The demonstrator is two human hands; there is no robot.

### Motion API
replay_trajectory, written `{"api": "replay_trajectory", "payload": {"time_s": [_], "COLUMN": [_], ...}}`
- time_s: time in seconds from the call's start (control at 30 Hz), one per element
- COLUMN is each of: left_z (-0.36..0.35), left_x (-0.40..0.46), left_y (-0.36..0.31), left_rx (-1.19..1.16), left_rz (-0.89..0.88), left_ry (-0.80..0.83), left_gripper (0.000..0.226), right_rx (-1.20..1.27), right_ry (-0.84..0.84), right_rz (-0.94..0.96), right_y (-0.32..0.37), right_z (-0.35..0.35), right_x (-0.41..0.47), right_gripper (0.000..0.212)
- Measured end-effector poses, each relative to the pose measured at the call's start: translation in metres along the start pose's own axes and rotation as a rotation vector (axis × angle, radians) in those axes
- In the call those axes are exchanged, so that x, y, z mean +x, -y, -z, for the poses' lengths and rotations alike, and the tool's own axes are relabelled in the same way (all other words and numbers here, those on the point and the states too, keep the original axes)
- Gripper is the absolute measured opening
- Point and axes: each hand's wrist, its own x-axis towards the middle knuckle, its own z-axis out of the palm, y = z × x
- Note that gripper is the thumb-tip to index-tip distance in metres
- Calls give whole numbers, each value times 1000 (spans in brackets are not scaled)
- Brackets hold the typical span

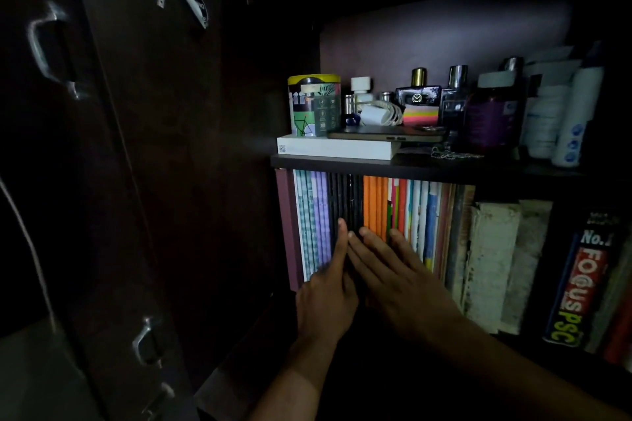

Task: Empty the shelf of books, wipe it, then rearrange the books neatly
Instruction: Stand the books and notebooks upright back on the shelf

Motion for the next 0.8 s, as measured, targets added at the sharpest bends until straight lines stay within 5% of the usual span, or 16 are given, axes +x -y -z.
{"api": "replay_trajectory", "payload": {"time_s": [0.13,0.3,0.47,0.6,0.67,0.8], "left_z": [1,3,-4,-13,-16,-18], "left_x": [3,1,4,9,9,12], "left_y": [10,17,17,23,21,24], "left_rx": [-34,-123,-301,-94,18,-150], "left_rz": [48,39,44,9,-5,-23], "left_ry": [45,99,-195,-338,-319,-147], "left_gripper": [72,64,83,82,81,93], "right_rx": [-209,-233,-328,-397,-393,-303], "right_ry": [221,175,119,120,117,106], "right_rz": [34,94,268,276,252,247], "right_y": [-8,3,-44,-41,-36,-28], "right_z": [5,23,34,20,21,30], "right_x": [-1,18,39,40,41,42], "right_gripper": [99,85,89,104,101,83]}}
